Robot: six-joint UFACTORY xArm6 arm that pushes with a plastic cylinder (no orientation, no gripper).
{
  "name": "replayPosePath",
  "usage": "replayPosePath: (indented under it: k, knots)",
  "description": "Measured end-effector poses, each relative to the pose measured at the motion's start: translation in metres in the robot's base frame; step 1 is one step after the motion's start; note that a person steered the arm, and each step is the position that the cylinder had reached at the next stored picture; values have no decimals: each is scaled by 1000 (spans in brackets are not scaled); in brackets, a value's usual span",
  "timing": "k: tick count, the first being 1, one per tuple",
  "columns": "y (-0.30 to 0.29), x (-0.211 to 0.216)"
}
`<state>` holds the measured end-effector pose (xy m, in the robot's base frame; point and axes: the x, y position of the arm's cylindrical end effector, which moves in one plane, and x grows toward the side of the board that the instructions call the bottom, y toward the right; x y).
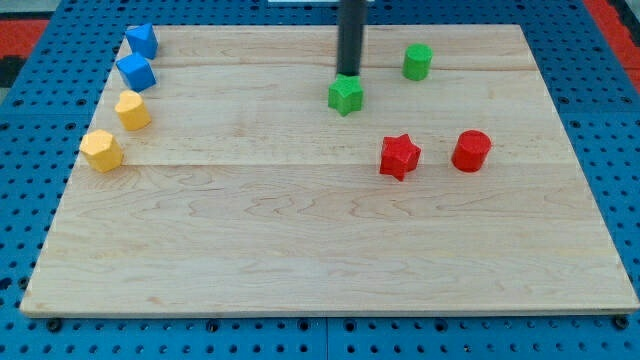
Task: Push the green star below the green circle
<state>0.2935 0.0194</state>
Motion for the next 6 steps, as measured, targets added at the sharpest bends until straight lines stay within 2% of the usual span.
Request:
replayPosePath:
  k: [1, 2, 4, 5, 6]
  knots:
    - [-39, 8]
    - [-50, 44]
    - [90, 43]
    - [94, 45]
    - [99, 83]
